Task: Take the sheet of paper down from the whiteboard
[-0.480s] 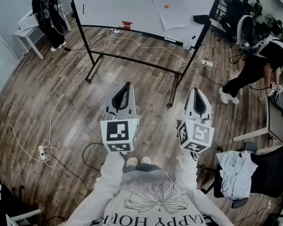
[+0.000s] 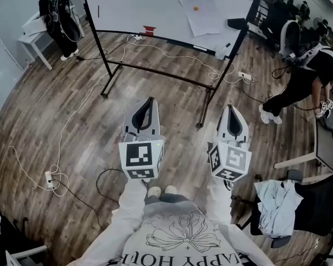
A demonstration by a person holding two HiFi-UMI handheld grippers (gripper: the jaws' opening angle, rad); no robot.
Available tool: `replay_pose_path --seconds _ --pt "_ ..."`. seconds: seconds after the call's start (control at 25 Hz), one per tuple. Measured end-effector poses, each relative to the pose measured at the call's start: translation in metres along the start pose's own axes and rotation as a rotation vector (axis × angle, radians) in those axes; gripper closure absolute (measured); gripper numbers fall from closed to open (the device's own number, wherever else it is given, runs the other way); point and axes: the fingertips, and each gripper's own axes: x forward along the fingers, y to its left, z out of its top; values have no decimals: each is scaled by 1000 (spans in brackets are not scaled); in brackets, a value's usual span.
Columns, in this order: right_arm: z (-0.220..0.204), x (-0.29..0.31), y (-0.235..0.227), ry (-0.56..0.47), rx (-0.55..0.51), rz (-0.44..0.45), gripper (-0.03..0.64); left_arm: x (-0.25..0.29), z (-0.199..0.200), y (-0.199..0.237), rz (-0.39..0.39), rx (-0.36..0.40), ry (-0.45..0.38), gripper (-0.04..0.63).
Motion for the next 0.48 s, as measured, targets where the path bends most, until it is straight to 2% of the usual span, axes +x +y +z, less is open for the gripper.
replay_pose_path --seconds 0.48 --pt "-11 32 -17 3 -26 67 612 33 -10 -16 35 1 18 589"
